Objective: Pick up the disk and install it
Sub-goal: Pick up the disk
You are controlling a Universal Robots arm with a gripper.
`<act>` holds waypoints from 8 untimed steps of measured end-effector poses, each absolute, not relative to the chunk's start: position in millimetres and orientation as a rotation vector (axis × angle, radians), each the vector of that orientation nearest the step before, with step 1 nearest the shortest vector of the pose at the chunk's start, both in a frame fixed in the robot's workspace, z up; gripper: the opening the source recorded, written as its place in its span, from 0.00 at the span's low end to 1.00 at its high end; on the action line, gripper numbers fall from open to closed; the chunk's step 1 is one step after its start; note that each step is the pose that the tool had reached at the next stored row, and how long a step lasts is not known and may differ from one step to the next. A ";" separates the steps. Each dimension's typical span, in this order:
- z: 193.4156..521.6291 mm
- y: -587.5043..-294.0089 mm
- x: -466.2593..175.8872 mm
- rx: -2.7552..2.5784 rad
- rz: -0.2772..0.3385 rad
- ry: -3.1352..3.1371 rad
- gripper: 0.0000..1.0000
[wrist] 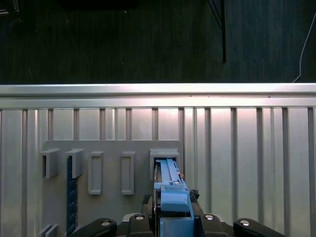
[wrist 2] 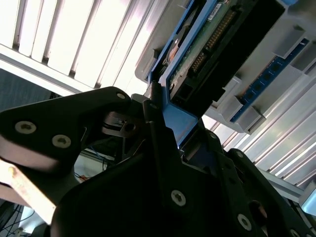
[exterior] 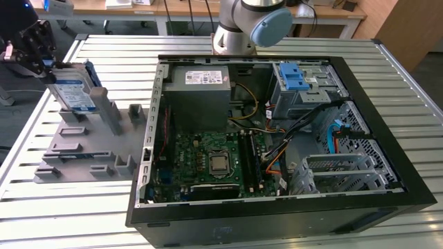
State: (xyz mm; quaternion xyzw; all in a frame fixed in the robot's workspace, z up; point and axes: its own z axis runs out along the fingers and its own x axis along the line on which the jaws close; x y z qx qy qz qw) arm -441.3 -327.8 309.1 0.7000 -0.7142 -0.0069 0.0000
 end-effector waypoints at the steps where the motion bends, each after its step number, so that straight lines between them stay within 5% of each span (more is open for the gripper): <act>1: 309.9 -327.8 -441.3 2.199 -0.022 -2.244 0.36; 8: 315.0 -327.8 -441.3 2.199 -0.021 -2.244 0.36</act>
